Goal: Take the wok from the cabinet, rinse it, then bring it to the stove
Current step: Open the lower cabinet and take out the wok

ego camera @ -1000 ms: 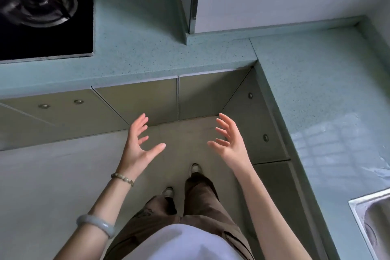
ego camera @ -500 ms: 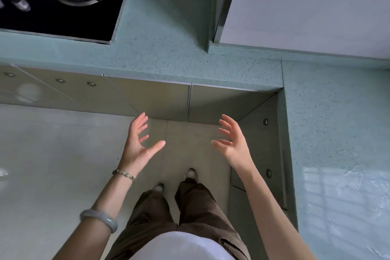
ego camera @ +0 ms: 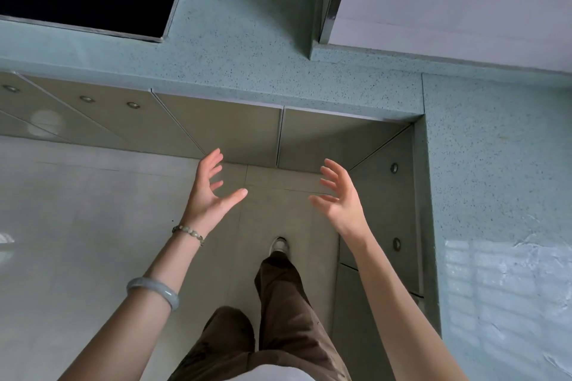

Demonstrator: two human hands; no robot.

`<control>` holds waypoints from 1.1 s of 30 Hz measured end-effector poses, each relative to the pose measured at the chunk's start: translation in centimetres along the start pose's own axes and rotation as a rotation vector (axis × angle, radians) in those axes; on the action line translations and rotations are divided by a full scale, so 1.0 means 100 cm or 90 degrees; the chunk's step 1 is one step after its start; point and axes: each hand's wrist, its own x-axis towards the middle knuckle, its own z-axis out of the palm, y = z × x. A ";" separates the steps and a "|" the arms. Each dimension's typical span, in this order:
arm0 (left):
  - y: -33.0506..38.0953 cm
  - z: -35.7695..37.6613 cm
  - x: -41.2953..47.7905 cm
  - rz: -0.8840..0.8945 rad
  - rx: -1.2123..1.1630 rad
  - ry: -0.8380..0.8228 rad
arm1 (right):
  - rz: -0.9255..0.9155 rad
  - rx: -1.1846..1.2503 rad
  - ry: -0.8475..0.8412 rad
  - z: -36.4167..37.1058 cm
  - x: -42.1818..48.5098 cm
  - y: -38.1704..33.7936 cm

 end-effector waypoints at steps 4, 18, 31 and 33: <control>-0.019 -0.018 -0.024 0.000 0.002 -0.008 | -0.007 0.002 0.016 0.017 -0.021 0.014; -0.107 -0.043 -0.031 0.028 -0.027 -0.007 | -0.083 0.076 0.073 0.078 -0.004 0.078; -0.264 0.002 0.111 0.166 -0.062 -0.016 | -0.224 0.079 0.111 0.114 0.144 0.216; -0.282 0.002 0.131 0.195 -0.061 -0.021 | -0.250 0.083 0.120 0.111 0.163 0.235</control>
